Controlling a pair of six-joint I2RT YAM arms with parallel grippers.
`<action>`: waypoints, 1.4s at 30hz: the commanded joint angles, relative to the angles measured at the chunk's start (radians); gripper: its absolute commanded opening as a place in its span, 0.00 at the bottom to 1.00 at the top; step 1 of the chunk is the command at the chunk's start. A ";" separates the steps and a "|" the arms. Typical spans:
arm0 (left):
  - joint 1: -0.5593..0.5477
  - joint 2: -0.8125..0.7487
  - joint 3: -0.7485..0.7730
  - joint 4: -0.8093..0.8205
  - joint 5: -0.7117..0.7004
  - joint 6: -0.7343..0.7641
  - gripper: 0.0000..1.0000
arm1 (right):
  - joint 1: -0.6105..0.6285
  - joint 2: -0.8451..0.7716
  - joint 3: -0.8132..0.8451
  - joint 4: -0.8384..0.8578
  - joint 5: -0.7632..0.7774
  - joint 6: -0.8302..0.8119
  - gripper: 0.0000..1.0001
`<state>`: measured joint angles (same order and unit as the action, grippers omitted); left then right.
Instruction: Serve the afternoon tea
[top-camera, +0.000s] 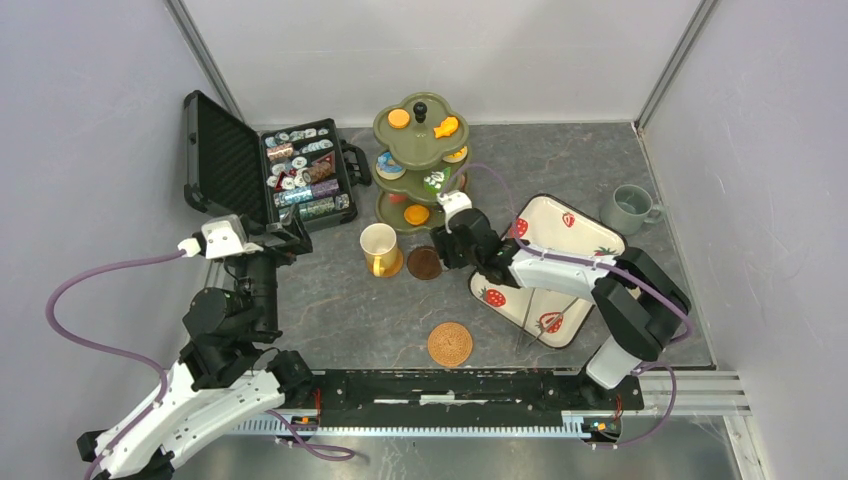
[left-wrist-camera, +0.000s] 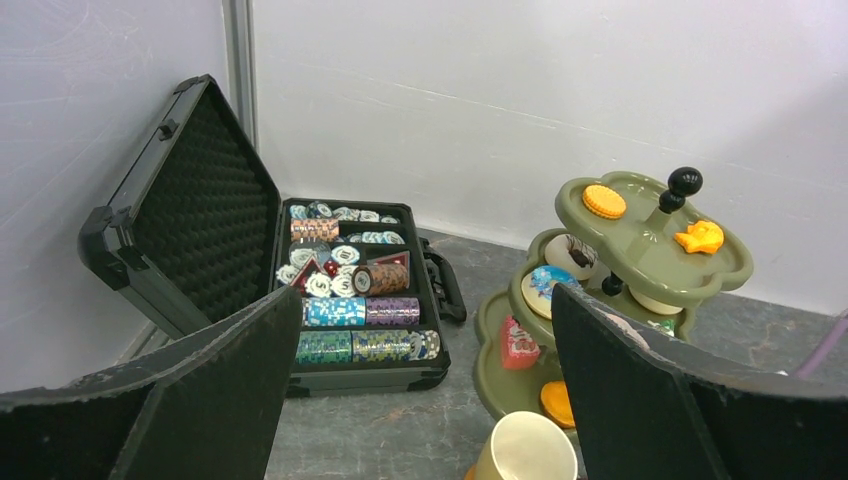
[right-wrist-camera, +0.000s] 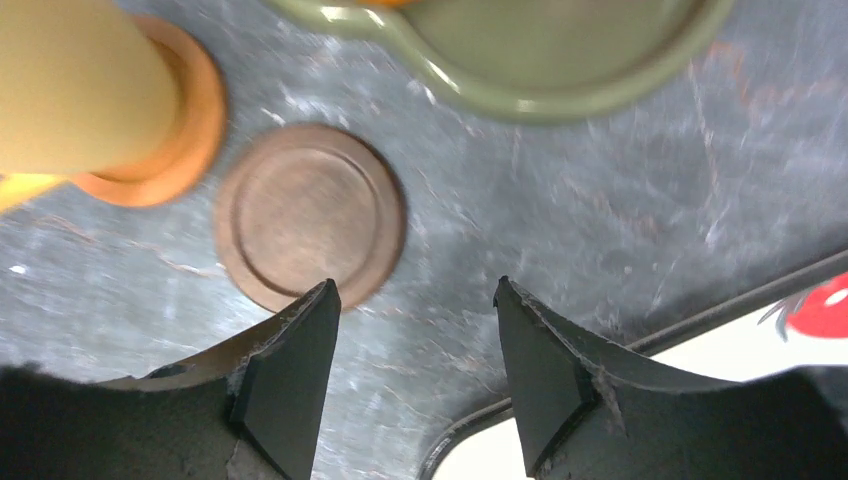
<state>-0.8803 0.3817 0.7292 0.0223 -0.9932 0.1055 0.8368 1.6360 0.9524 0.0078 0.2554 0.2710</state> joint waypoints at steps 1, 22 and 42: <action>0.006 -0.009 0.003 0.002 -0.001 -0.003 1.00 | -0.098 -0.013 -0.145 0.126 -0.188 0.129 0.66; 0.006 0.024 0.009 -0.011 0.013 -0.014 1.00 | -0.153 0.159 -0.117 0.352 -0.459 0.278 0.52; 0.006 0.005 0.026 -0.058 0.037 -0.054 1.00 | -0.155 -0.072 0.033 0.028 -0.153 0.016 0.69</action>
<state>-0.8799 0.3939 0.7292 -0.0269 -0.9836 0.1036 0.6807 1.7119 0.8955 0.1745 -0.0902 0.4507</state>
